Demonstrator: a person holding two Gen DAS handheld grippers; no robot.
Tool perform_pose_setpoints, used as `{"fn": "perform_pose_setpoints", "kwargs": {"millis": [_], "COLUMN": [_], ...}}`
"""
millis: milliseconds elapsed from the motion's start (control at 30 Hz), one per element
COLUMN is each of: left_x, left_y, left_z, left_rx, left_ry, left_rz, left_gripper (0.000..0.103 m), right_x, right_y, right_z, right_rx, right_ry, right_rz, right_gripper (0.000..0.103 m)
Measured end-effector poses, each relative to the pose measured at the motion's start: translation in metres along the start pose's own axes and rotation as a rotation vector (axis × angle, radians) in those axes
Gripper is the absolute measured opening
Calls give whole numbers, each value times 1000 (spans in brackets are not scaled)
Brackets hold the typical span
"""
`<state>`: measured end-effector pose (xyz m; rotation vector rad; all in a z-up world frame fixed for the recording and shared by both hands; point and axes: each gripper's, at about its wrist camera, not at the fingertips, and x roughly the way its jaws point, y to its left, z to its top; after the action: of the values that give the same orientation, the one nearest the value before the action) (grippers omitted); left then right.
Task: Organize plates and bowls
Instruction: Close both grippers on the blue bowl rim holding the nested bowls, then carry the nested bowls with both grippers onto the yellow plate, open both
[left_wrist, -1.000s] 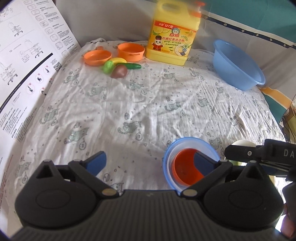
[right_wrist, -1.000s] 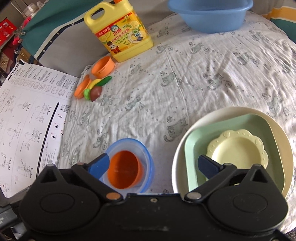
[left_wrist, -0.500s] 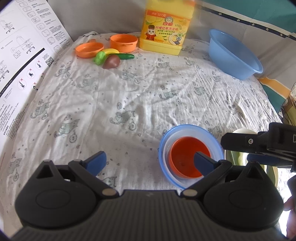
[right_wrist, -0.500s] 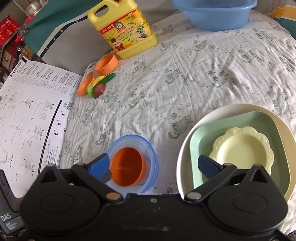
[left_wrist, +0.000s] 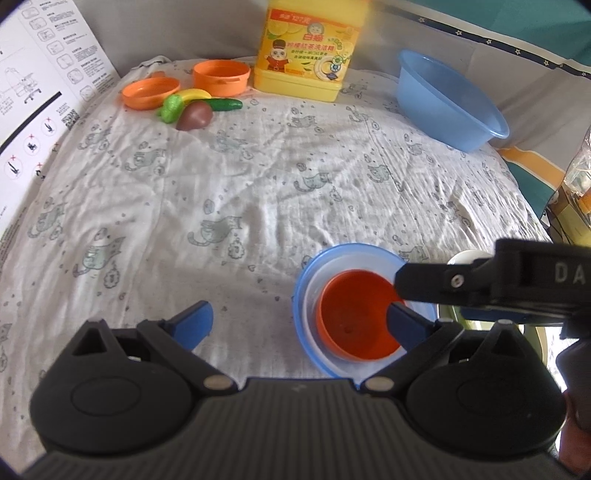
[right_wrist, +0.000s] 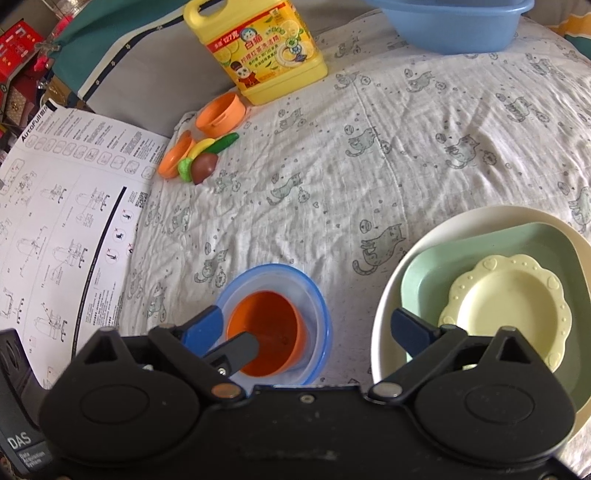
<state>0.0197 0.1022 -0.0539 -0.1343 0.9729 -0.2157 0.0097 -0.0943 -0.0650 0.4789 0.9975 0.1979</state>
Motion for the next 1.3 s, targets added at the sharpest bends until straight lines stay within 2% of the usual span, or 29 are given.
{"fn": "perform_pose_setpoints", "kwargs": {"millis": [67, 133, 200, 333, 433, 567, 600, 700, 800, 900, 1300], "left_x": [3, 7, 10, 14, 16, 18, 18, 20, 20, 19, 0], "left_y": [1, 3, 4, 4, 4, 6, 6, 5, 1, -2, -12], "left_z": [0, 0, 0, -1, 0, 0, 0, -1, -3, -4, 1], "left_rx": [-7, -11, -13, -21, -29, -41, -43, -39, -23, -14, -2], "left_ry": [8, 19, 29, 40, 47, 53, 53, 62, 63, 62, 57], "left_rz": [-14, -30, -43, -64, -69, -68, -67, -67, -59, -44, -12], "left_gripper": [96, 85, 77, 63, 53, 52, 50, 38, 26, 26, 26], "right_x": [3, 6, 8, 9, 12, 15, 15, 18, 20, 21, 4], "right_y": [0, 0, 0, 3, 4, 5, 6, 9, 11, 11, 13], "right_z": [0, 0, 0, 0, 1, 0, 0, -1, -3, -4, -4], "right_rx": [-2, -1, -2, -14, -27, -37, -45, -65, -81, -84, -94], "right_ry": [8, 14, 16, 8, 12, 23, 24, 34, 38, 42, 18], "right_rz": [-5, -9, -13, -23, -22, -26, -26, -23, -34, -47, -30], "right_gripper": [90, 87, 78, 76, 61, 56, 51, 39, 34, 31, 31]}}
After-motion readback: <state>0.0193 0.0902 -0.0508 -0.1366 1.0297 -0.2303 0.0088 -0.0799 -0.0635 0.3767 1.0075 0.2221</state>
